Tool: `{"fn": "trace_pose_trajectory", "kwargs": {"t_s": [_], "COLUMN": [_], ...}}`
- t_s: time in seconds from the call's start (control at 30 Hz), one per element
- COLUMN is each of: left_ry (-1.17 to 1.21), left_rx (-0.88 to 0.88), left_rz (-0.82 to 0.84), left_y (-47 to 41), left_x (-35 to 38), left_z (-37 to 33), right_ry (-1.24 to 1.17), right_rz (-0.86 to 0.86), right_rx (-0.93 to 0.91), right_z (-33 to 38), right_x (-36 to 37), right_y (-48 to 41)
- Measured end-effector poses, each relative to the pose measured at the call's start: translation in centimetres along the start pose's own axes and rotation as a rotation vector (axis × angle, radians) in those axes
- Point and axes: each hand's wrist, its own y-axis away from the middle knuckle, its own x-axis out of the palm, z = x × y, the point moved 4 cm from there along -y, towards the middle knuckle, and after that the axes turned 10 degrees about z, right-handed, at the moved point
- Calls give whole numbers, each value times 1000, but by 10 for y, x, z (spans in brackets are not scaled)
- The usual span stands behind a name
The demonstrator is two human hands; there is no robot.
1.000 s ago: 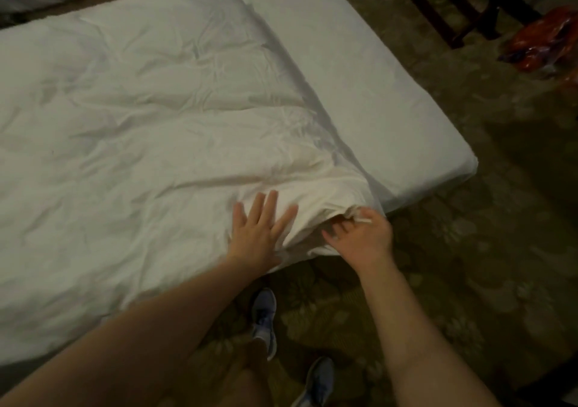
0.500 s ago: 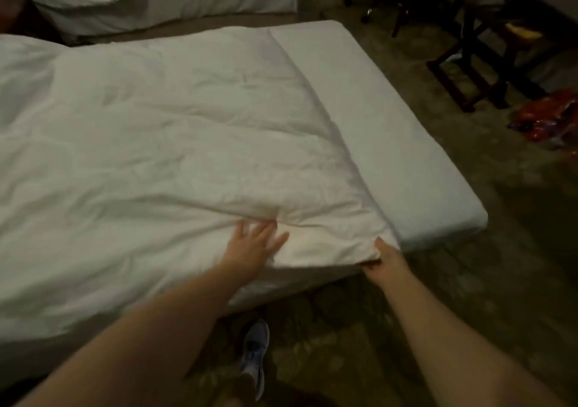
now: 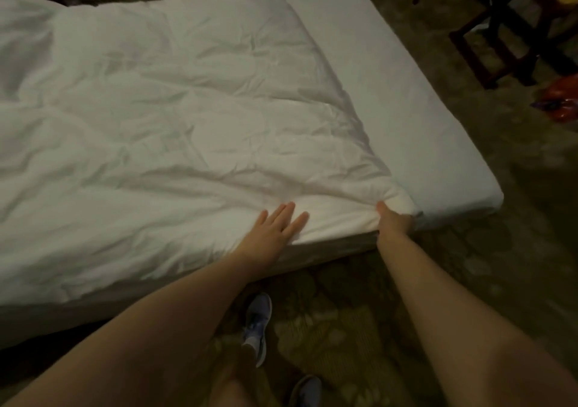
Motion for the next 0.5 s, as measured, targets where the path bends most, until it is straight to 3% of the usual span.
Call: {"fn": "trace_pose_trajectory", "kwargs": {"t_s": [0.13,0.27,0.4,0.5], "left_ry": [-58,-62,-80,-68], "left_rx": [-50,-41,-18,-12], "left_rz": [99,56,14,-26], "left_y": [7,7,5,4], "left_x": [7,-7,-32,-46], "left_z": [-1,-8,-32,-50], "right_ry": [160,288,698,908], "right_rz": [109,208,91,98], "right_rx": [1,13,-180,-342], "right_z": [-16,-20,-34,-35], "right_x": [0,6,-2,-13], "right_y": [13,48,98,110]}}
